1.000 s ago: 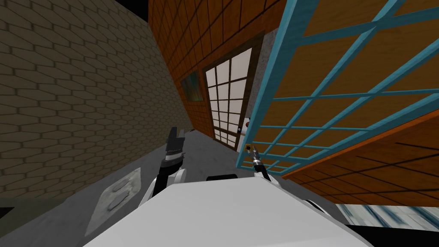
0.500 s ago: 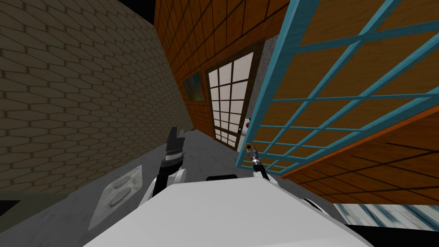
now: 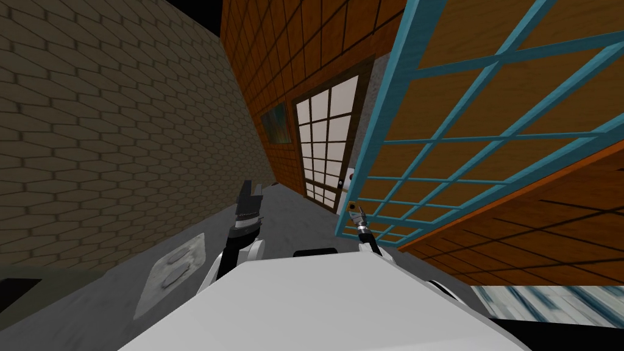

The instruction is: Pull the door open

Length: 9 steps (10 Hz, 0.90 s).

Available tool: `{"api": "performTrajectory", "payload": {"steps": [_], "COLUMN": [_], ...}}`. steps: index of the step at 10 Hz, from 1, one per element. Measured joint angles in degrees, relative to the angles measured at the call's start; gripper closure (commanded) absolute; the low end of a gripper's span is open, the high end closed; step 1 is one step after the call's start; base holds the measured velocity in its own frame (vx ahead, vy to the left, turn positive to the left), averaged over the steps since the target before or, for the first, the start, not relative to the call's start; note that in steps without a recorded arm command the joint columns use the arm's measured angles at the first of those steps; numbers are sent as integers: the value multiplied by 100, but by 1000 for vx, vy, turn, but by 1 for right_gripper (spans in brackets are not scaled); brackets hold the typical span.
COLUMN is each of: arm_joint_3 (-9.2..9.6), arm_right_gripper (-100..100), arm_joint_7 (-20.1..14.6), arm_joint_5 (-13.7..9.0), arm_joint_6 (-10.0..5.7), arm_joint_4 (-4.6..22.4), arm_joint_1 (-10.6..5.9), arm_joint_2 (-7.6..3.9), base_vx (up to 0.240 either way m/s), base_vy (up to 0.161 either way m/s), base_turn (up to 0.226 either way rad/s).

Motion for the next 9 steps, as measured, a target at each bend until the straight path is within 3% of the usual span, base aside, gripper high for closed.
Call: {"api": "performTrajectory", "payload": {"steps": [9], "arm_joint_3": [360], "arm_right_gripper": [-100], "arm_joint_7": [-1290], "arm_joint_5": [-537], "arm_joint_6": [75], "arm_joint_4": [-87], "arm_joint_1": [-49], "arm_joint_2": [10], "base_vx": [-51], "base_vy": [-1], "base_turn": [5]}}
